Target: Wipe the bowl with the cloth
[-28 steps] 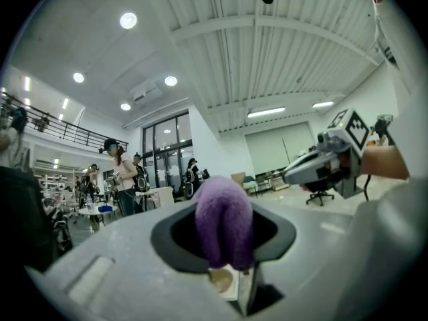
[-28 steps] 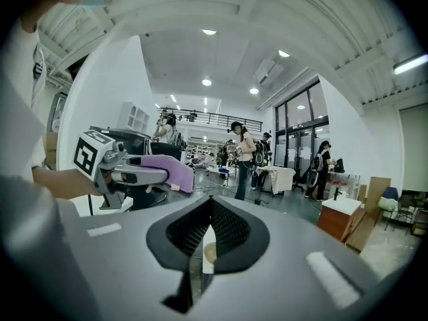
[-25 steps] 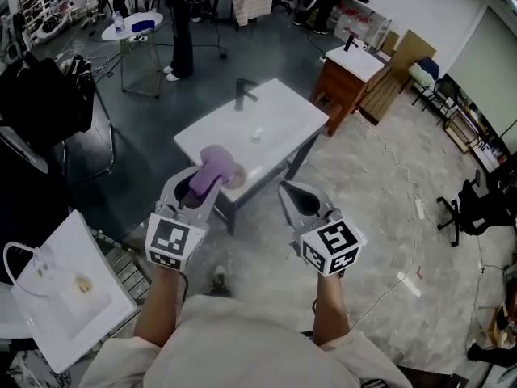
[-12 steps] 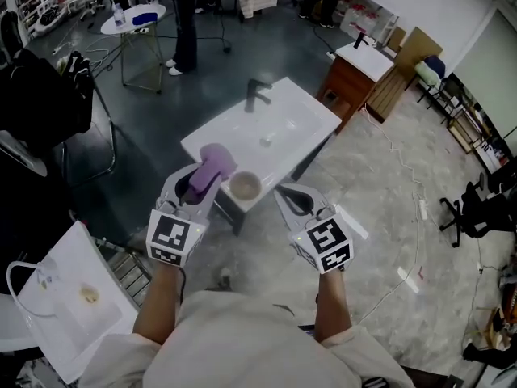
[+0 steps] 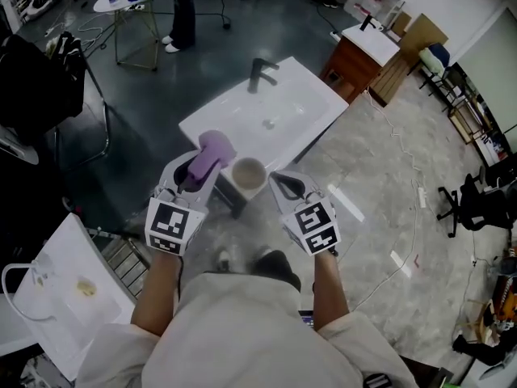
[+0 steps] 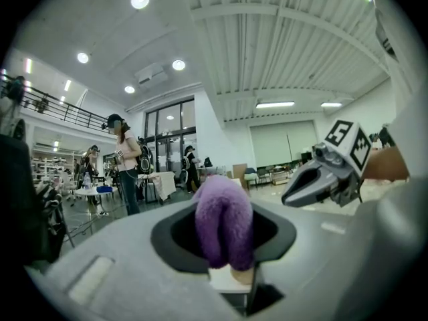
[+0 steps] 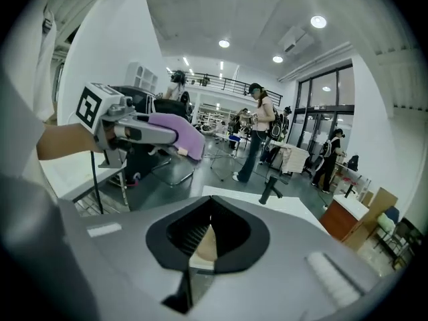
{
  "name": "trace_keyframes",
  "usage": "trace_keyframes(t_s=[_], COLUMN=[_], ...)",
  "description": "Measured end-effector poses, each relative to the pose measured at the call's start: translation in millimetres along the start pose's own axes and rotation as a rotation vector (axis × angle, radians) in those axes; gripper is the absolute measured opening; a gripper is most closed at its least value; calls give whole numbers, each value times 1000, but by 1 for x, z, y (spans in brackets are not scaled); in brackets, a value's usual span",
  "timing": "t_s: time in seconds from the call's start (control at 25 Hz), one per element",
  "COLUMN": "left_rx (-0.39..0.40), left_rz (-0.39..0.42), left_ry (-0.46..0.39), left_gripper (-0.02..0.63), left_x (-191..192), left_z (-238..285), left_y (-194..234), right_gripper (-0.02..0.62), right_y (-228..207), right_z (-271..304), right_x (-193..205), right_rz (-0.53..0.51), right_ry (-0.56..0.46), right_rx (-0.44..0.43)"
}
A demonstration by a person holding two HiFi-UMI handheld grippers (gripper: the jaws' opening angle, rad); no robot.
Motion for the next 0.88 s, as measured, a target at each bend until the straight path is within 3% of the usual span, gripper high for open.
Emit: trace_keyframes(t_s=[0.4, 0.76, 0.88], left_rx=[-40, -93, -109], left_rz=[-37, -106, -130], left_ry=[63, 129, 138], left_gripper=[118, 118, 118], left_x=[26, 65, 77], left_z=[18, 36, 38], left_y=[17, 37, 43], right_gripper=[26, 43, 77], right_y=[22, 37, 44], right_z=[60, 115, 130], right_x=[56, 92, 104], right_rz=[-122, -176, -192], right_ry=[151, 253, 290], right_rx=[-107, -267, -318])
Point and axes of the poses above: the fingertips, and each gripper's own axes: z forward along the fingers, y to its left, x out of its underside, the point moved 1 cm from there along -z, backward along the fingers, and after that the axes turned 13 degrees about x, right-handed, at the moved point
